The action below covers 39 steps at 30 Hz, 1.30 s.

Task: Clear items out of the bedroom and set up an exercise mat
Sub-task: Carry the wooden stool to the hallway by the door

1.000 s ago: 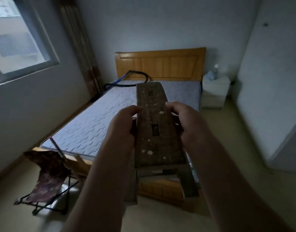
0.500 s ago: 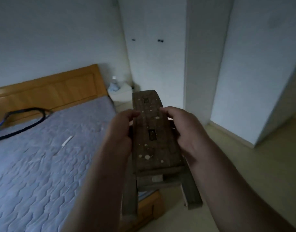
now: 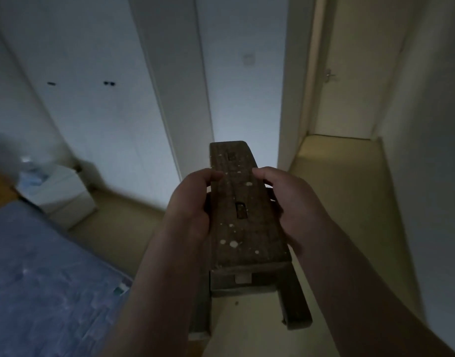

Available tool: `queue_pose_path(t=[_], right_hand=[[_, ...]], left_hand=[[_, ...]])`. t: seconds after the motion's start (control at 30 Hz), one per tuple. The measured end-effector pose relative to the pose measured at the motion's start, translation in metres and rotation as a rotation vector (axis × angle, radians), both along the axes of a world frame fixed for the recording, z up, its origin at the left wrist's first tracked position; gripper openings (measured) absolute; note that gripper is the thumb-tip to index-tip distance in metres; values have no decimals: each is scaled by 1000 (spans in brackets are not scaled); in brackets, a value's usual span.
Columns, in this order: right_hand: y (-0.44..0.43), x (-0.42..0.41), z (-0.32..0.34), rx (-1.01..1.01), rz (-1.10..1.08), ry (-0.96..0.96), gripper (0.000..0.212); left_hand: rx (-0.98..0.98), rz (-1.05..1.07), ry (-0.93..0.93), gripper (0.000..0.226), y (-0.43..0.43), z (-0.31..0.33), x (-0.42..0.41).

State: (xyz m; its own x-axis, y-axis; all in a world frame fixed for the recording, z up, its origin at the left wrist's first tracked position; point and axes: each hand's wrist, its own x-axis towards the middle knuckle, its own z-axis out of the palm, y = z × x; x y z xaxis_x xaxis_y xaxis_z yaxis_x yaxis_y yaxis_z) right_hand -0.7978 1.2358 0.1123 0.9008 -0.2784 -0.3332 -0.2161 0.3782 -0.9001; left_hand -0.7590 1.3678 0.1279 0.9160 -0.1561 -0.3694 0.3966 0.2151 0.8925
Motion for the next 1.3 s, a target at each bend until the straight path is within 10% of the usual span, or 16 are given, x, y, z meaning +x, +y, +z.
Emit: queue_pose_path(t=[0.6, 1.3], right_hand=[[-247, 14, -8, -60, -380, -29, 32], [-464, 279, -19, -1, -634, -9, 29]], left_hand=[[-48, -355, -5, 14, -270, -16, 58], [-26, -611, 50, 16, -516, -29, 349]])
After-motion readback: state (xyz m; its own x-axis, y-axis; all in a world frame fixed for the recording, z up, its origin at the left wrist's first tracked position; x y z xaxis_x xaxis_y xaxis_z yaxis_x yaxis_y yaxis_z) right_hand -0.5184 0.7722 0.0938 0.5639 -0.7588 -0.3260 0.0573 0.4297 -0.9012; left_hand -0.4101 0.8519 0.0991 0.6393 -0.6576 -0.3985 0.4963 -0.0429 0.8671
